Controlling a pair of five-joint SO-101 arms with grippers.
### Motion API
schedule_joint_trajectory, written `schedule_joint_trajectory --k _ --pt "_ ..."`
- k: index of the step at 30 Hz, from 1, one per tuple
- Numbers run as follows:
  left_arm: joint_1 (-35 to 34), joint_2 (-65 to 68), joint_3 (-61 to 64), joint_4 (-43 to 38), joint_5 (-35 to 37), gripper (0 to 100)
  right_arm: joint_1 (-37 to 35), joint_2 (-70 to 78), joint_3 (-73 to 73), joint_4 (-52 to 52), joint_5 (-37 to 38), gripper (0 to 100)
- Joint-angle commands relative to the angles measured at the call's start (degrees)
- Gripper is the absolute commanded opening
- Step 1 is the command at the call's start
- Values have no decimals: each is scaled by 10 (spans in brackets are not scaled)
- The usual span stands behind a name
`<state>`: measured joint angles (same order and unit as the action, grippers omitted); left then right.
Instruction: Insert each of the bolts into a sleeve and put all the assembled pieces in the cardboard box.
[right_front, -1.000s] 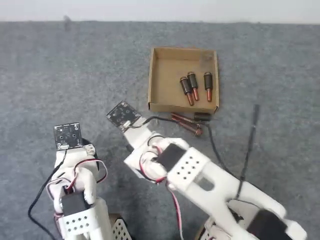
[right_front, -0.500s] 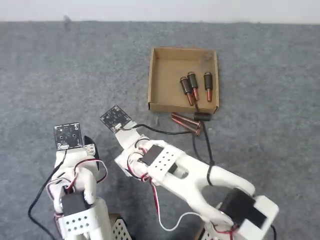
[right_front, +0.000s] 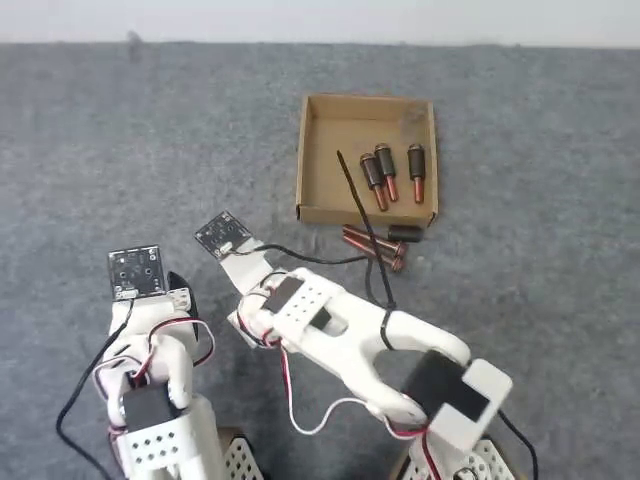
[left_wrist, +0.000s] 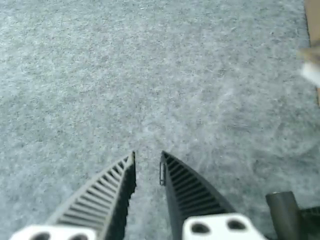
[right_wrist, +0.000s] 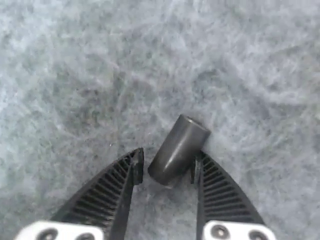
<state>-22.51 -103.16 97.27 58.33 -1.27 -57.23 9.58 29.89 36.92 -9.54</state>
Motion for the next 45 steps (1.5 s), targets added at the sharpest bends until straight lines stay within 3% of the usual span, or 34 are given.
schedule_joint_trajectory --k 1,4,8,10,14,22,30,39,45 --pt "-3 -12 -8 -18 0 80 11 20 -61 16 -6 144" --pt "-3 -12 -8 -18 0 80 11 24 -62 15 -7 136" --pt "-3 -12 -8 -18 0 80 12 24 -62 15 -7 0" --pt "-3 -12 -8 -18 0 80 21 22 -60 22 -7 33" --pt "-3 -12 -8 -18 0 80 45 -15 -58 80 -7 8" --pt "-3 -12 -8 -18 0 80 179 -163 -34 222 -4 6" --pt "-3 -12 -8 -18 0 80 301 -333 127 222 1 6" --pt "-3 -12 -8 -15 0 80 477 -423 299 176 84 6" --pt "-3 -12 -8 -15 0 80 513 -425 309 182 105 7"
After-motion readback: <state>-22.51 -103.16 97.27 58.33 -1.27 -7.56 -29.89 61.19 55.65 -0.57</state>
